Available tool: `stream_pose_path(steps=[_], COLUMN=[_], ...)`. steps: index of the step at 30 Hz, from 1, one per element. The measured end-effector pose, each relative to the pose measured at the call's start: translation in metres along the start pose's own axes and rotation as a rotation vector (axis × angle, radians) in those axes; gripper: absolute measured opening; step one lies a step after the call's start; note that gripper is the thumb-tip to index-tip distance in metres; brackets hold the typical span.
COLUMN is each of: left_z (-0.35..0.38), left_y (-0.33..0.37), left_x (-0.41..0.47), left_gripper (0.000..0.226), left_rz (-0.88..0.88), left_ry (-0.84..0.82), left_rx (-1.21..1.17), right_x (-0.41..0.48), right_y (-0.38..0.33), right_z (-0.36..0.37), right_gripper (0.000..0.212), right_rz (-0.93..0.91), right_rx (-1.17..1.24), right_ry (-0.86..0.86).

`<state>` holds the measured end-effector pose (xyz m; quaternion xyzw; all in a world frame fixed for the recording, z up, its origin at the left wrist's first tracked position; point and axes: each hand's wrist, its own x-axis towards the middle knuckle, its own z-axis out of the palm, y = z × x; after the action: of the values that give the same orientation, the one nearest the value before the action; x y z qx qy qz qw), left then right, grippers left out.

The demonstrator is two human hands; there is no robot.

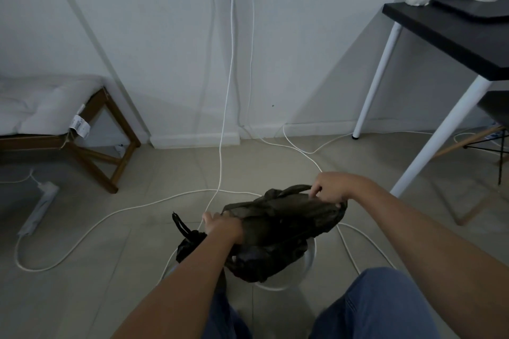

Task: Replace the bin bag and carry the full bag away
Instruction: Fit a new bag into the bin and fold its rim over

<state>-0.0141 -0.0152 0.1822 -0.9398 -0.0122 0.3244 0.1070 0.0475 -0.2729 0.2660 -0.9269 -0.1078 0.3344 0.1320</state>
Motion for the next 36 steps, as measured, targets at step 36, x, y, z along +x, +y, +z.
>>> stream_pose_path(steps=[36], left_z=[0.046], left_y=[-0.015], left_x=[0.166], left_gripper=[0.091], left_rz=[0.120], left_ry=[-0.137], left_rx=[-0.418], right_x=[0.174], right_y=[0.108], right_z=[0.126], right_gripper=[0.098], right_rz=[0.330], right_rx=[0.547], right_ry=[0.149])
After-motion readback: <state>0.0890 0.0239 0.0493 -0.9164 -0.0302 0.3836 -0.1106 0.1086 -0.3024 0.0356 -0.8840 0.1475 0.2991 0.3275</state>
